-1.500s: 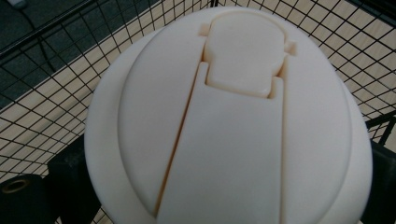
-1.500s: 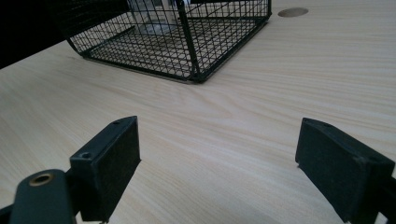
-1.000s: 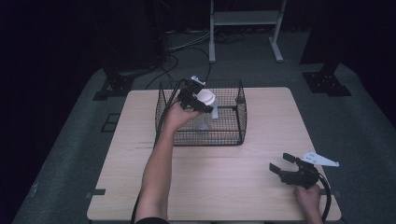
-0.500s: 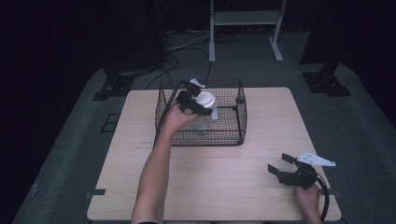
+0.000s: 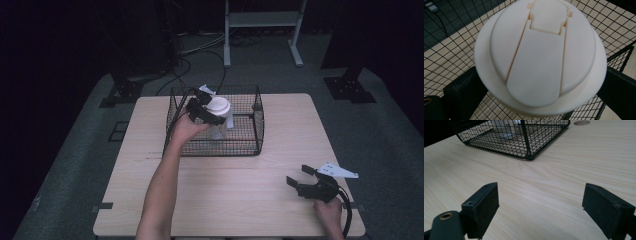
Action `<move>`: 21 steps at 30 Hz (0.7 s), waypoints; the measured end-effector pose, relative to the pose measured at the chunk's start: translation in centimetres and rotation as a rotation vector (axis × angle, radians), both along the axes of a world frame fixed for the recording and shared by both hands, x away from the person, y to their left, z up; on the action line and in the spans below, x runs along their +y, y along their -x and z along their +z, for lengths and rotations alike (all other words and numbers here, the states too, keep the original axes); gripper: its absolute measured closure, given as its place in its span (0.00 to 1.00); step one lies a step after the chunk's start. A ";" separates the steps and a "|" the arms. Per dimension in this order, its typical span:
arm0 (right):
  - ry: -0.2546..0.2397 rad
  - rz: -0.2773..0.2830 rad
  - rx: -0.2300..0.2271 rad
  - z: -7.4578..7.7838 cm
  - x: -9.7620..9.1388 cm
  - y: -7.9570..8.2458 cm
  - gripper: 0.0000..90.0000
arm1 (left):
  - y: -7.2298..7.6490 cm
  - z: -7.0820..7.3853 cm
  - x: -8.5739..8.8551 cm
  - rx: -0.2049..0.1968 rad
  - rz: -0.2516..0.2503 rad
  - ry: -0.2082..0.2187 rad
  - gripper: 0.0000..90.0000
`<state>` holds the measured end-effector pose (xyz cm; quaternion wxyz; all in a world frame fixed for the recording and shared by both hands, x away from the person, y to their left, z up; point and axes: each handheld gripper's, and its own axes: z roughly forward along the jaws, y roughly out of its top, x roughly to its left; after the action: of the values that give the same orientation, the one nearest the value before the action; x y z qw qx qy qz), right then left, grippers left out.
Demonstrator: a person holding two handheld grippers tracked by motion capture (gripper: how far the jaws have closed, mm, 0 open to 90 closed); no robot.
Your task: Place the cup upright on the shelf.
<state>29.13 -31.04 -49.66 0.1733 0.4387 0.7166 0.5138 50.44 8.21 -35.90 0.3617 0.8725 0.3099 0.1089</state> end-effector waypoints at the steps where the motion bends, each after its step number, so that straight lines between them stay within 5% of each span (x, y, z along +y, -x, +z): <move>1: 0.000 0.000 0.000 0.0 0.0 0.0 0.14 | 0.1 0.0 0.1 0.001 -0.004 -0.001 0.02; 21: 0.003 0.004 0.002 0.0 0.1 0.0 0.14 | 0.8 0.4 0.8 -0.020 -0.010 0.019 0.00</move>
<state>29.14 -30.96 -49.66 0.1724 0.4376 0.7185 0.5124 49.61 9.06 -35.52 0.3738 0.8694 0.3028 0.1129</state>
